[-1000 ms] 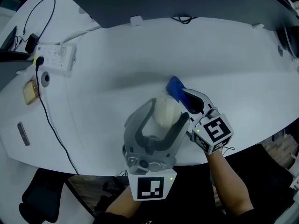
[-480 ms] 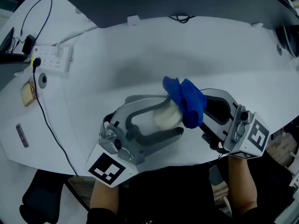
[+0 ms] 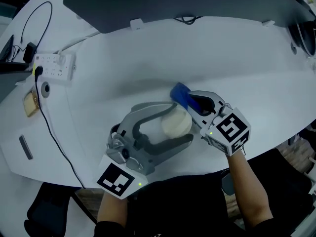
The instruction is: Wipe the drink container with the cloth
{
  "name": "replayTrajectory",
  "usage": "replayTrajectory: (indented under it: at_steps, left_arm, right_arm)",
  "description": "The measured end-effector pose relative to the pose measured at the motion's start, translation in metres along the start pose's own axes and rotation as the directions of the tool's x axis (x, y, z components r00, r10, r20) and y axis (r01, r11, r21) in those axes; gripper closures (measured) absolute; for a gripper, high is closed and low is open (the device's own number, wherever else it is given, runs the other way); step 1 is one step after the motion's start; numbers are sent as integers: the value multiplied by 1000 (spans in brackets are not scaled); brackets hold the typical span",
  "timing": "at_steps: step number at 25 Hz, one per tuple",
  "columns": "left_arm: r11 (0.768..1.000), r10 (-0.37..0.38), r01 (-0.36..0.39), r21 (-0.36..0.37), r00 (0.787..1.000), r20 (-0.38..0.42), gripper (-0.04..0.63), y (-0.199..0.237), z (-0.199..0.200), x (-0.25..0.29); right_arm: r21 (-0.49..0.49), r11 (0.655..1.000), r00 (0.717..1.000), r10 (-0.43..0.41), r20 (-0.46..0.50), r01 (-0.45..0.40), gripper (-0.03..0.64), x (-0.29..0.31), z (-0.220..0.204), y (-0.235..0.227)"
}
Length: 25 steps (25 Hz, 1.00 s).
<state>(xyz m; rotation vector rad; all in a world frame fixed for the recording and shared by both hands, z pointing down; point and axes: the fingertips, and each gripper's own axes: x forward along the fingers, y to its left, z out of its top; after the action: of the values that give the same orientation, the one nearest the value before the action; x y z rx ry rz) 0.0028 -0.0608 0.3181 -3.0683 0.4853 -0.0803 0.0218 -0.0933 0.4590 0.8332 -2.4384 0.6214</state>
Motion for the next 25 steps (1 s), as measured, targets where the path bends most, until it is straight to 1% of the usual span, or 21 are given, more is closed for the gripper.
replayTrajectory:
  at_steps: [2,3,4,5,6,7,8,10,11,12,13,14,15,17,18,19,20,21,23,24,25]
  left_arm:
    - [995,91,-90,40,996,-22,309,2,0,-3]
    - [986,151,-148,71,988,-36,286,2,0,-5]
    - [971,219,-212,107,975,-50,282,2,0,-7]
    - [949,292,-282,141,954,-61,282,2,1,-8]
    - [923,365,-351,161,929,-66,282,3,2,-9]
    - [896,428,-415,158,901,-66,282,3,3,-8]
    - [872,481,-470,137,874,-64,282,4,5,-6]
    - [831,555,-550,81,829,-65,282,8,5,-2]
    - [816,579,-576,60,813,-65,283,10,4,-1]
    - [807,590,-588,47,805,-62,288,12,4,-1]
    - [812,584,-582,44,810,-54,313,13,4,0]
    - [833,553,-551,48,832,-42,313,12,5,1]
    - [869,494,-492,54,869,-28,313,9,4,2]
    - [946,319,-318,62,948,-5,313,2,3,3]
    - [973,226,-226,57,974,1,313,1,3,2]
    - [989,143,-143,48,990,5,313,1,2,0]
    - [996,76,-77,40,997,7,313,1,3,-1]
    - [999,30,-30,34,1000,8,313,2,3,-2]
    - [1000,-8,8,26,1000,16,313,3,5,-1]
    - [1000,-15,15,20,1000,20,313,1,4,0]
    - [1000,-18,18,13,1000,21,313,-2,3,1]
  right_arm:
    - [-44,999,999,-25,-20,24,572,1,-1,2]
    - [-51,998,999,-31,-21,30,572,2,-2,2]
    - [-49,998,999,-36,-18,35,572,2,-2,2]
    - [-45,998,999,-40,-14,40,572,2,-1,2]
    - [-43,998,999,-45,-10,45,572,2,-1,1]
    - [-45,998,999,-52,-7,52,572,2,-1,1]
    - [-48,997,998,-61,-3,61,572,2,0,1]
    - [-49,996,997,-79,0,79,572,3,-1,1]
    - [-46,995,996,-86,-1,86,572,3,-1,2]
    - [-40,995,996,-92,0,92,572,2,-1,2]
    - [-25,995,995,-97,8,97,571,-1,1,3]
    - [2,995,994,-103,27,103,571,-5,4,2]
    - [37,993,992,-115,58,113,571,-13,9,0]
    - [101,986,979,-144,145,130,571,-33,23,-4]
    - [122,984,969,-151,197,129,571,-44,33,-4]
    - [132,984,956,-147,256,116,571,-56,44,-1]
    - [135,987,938,-129,321,90,571,-68,57,3]
    - [130,990,916,-98,390,51,571,-79,71,10]
    - [108,993,866,-16,500,-44,571,-95,93,26]
    - [101,991,851,19,525,-84,571,-96,98,32]
    - [103,989,849,37,528,-107,571,-93,97,36]
